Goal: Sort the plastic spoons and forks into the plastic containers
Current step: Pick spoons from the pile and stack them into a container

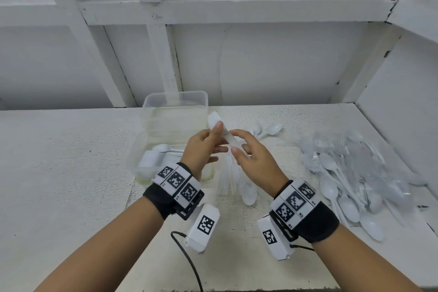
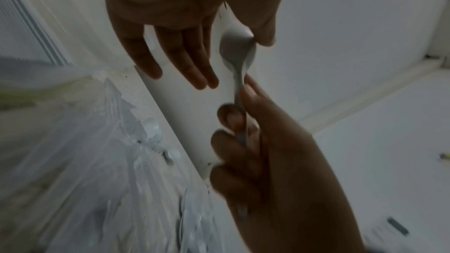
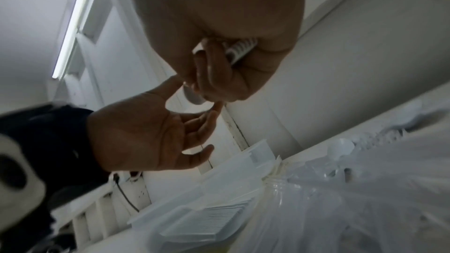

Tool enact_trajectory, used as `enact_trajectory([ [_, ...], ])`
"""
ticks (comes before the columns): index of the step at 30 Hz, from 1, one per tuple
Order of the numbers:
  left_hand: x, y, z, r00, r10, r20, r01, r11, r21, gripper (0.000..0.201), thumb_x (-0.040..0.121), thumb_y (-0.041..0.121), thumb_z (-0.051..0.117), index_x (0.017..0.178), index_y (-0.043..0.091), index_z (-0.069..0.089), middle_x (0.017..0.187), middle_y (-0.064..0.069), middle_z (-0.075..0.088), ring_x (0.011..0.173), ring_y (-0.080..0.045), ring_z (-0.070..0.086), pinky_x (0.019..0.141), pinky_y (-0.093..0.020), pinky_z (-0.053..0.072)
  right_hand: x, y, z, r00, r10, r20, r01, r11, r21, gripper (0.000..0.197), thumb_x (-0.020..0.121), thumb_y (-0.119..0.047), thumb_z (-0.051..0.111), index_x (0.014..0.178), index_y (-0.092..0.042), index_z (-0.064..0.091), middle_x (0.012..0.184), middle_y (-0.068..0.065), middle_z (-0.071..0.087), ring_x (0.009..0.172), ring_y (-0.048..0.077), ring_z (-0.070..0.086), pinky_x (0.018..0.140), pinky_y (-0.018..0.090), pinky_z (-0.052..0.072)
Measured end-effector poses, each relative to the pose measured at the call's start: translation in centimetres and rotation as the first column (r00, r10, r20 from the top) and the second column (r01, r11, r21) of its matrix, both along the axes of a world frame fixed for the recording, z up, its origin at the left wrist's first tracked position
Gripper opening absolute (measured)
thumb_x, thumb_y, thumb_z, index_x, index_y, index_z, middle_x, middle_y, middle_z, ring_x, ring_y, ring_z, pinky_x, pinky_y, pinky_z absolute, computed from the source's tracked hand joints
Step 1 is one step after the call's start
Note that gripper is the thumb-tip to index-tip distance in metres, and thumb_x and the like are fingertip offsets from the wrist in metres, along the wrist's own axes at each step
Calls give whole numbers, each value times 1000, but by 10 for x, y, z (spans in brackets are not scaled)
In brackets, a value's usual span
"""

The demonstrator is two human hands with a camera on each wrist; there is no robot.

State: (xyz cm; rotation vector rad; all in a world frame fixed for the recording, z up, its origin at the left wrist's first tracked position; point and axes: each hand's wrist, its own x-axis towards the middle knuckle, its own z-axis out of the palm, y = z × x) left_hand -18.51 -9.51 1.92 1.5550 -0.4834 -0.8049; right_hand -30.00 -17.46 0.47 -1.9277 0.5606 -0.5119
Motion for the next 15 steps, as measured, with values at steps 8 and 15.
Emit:
enact_trajectory([
  [8, 49, 30, 14, 989, -54, 136, 51, 998, 26, 30, 92, 42, 49, 93, 15, 61, 84, 0, 72, 71, -12, 69, 74, -30, 49, 30, 2, 17, 987, 107, -122, -142, 933, -330, 35, 93, -21, 52, 128, -24, 51, 84, -14, 56, 78, 11, 55, 75, 28, 46],
  [15, 135, 55, 20, 702, -449, 553, -7, 772, 636, 43, 99, 39, 34, 111, 9, 62, 111, -6, 67, 100, -24, 61, 91, -33, 44, 84, -16, 20, 959, 67, -275, -180, 895, -409, 34, 94, -15, 49, 127, -22, 53, 109, 9, 63, 94, 25, 58, 78, 30, 43],
])
